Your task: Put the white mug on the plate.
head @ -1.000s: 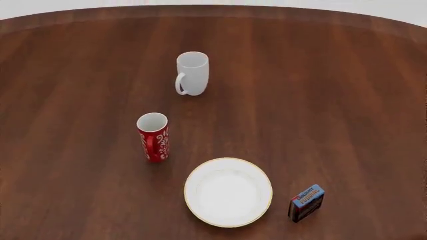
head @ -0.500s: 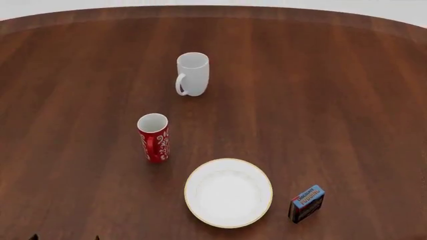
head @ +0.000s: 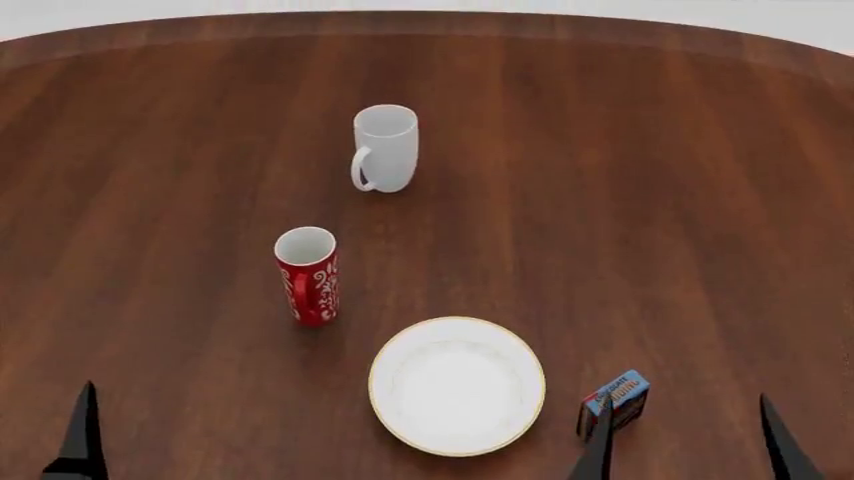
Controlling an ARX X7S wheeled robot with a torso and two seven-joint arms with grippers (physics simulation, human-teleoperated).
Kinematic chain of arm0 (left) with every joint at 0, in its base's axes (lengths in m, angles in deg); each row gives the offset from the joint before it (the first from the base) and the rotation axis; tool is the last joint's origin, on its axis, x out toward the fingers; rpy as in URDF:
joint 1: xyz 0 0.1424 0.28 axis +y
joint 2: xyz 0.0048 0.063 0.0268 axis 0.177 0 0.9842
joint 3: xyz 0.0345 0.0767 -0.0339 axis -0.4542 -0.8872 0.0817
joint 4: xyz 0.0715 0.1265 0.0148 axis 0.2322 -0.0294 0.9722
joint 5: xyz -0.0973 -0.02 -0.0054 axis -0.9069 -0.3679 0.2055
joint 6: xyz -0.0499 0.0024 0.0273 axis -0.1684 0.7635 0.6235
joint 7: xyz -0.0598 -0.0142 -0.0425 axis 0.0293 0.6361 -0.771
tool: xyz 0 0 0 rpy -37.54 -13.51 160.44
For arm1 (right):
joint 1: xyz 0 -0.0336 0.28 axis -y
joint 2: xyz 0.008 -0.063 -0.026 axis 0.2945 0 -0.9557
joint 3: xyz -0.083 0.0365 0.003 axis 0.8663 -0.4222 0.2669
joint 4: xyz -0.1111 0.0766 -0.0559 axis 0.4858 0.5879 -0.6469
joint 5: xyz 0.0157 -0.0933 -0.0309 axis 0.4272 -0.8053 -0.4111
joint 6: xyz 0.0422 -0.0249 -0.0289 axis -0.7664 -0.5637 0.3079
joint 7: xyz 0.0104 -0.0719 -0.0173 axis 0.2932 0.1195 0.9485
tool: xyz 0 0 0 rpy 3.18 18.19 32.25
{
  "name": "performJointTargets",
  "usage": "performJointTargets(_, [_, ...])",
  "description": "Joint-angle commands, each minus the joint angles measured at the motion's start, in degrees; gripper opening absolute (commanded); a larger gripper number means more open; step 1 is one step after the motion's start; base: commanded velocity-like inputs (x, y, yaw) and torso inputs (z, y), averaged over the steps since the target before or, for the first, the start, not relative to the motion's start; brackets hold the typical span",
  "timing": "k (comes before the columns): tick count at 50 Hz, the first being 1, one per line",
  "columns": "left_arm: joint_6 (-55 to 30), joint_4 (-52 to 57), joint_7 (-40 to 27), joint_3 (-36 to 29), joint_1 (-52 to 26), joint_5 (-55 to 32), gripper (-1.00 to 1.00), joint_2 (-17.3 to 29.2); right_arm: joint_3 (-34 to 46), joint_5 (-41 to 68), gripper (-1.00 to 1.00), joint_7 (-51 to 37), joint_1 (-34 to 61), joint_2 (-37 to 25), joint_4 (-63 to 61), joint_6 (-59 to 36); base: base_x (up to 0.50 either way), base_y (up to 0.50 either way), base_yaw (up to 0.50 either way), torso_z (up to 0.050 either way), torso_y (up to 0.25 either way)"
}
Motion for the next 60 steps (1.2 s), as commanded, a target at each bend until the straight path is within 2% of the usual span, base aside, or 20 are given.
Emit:
performJointTargets(1, [-5.97, 8.02, -1.58, 1.73, -0.79, -1.65, 1.0, 2.91, -4.71, 0.9, 1.0, 0.09, 0.66, -3.28, -11.33, -8.04, 0.0, 0.0, 0.0, 0.0, 0.0])
performJointTargets(12, [-7.0, 9.52, -2.06, 1.99, -1.39, -1.68, 1.0, 3.87, -6.41, 0.86, 1.0, -0.72, -0.3, -3.5, -13.15, -7.02, 0.05, 0.0, 0.0, 0.0, 0.0])
performJointTargets(60, [-6.01, 8.69, -2.62, 1.14, -1.18, -1.52, 1.0, 4.81, -6.7, 1.67, 1.0, -1.84, -0.36, -4.19, -13.5, -7.9, 0.5, 0.0, 0.0, 0.0, 0.0])
